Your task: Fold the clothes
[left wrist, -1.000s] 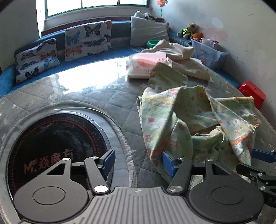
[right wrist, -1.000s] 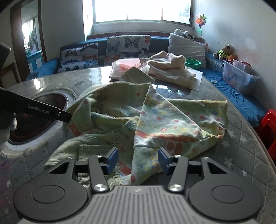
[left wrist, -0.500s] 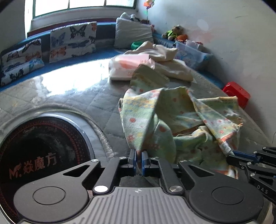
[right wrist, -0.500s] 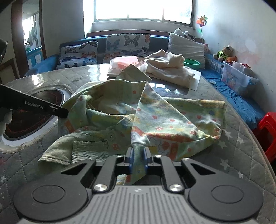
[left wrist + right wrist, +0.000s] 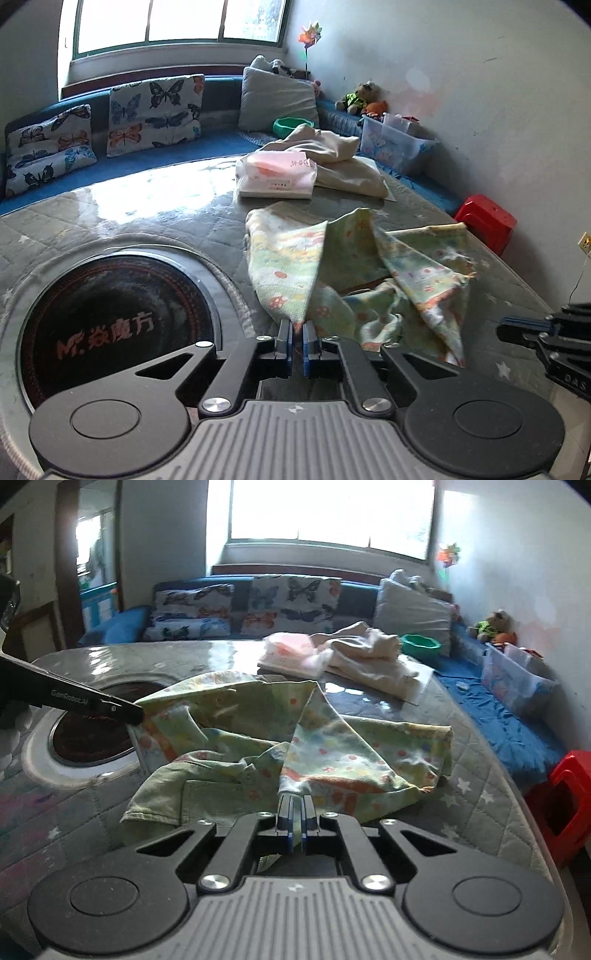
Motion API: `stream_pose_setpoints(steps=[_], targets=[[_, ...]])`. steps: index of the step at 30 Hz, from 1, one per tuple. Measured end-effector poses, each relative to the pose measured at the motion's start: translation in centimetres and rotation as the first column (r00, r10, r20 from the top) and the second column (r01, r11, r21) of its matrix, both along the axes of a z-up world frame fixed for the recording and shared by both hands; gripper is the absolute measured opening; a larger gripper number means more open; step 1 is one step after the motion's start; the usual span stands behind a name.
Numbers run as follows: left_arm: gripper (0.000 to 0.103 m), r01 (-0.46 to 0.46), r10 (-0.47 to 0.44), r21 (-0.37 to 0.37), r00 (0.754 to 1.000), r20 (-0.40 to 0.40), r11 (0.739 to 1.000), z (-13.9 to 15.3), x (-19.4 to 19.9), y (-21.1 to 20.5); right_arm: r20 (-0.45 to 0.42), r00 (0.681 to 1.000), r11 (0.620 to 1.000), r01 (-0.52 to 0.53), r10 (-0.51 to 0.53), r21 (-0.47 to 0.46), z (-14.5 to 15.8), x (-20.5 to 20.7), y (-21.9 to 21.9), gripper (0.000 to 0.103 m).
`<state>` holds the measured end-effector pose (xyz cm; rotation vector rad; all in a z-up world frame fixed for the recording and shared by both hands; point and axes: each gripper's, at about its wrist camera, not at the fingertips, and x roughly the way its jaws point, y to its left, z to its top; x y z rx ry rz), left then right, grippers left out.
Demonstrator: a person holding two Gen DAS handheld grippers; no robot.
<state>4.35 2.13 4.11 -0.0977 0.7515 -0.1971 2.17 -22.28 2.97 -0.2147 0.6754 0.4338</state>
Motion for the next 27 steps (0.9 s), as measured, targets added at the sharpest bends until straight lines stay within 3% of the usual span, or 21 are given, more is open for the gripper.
stream_pose_setpoints(steps=[4, 6, 7, 10, 12, 16, 18, 23, 26, 27], targets=[[0.006, 0.013, -0.013, -0.014, 1.0, 0.004, 1.0, 0.3, -2.8, 0.4, 0.012, 1.0, 1.0, -0.006, 0.006, -0.001, 0.2, 0.4, 0.6, 0.015], [0.006, 0.017, -0.017, -0.024, 1.0, -0.005, 1.0, 0.3, -4.6, 1.0, 0.015, 1.0, 1.0, -0.027, 0.027, -0.002, 0.2, 1.0, 1.5, 0.033], [0.006, 0.016, -0.017, -0.025, 1.0, -0.009, 1.0, 0.1, -5.4, 1.2, 0.021, 0.999, 0.999, -0.04, 0.04, -0.005, 0.2, 1.3, 2.0, 0.038], [0.006, 0.007, -0.008, -0.027, 1.0, -0.027, 1.0, -0.3, -7.7, 2.1, 0.031, 0.996, 0.997, -0.079, 0.08, -0.017, 0.2, 2.3, 3.8, 0.04], [0.006, 0.0, -0.001, -0.025, 0.999, -0.037, 1.0, -0.6, -9.1, 2.8, 0.028, 0.993, 0.994, -0.112, 0.112, -0.016, -0.1, 3.4, 5.4, 0.05], [0.006, -0.014, 0.012, -0.028, 0.998, -0.068, 1.0, -1.4, -11.2, 3.9, 0.023, 0.987, 0.986, -0.161, 0.162, -0.037, -1.2, 5.2, 8.5, 0.054], [0.006, -0.023, 0.02, -0.032, 0.996, -0.084, 0.999, -1.8, -11.9, 4.6, 0.011, 0.983, 0.982, -0.183, 0.184, -0.047, -2.0, 6.3, 10.0, 0.061], [0.006, -0.038, 0.035, -0.024, 0.994, -0.104, 0.999, -2.4, -12.4, 5.4, -0.036, 0.981, 0.978, -0.194, 0.192, -0.075, -4.4, 8.6, 12.3, 0.056], [0.006, -0.033, 0.03, -0.023, 0.993, -0.117, 0.999, -2.7, -12.2, 5.5, -0.077, 0.979, 0.98, -0.194, 0.189, -0.054, -5.2, 9.3, 11.8, 0.02], [0.007, -0.03, 0.027, -0.022, 0.993, -0.118, 0.999, -2.7, -12.2, 5.4, -0.072, 0.981, 0.982, -0.183, 0.18, -0.046, -5.0, 9.2, 11.3, 0.013]])
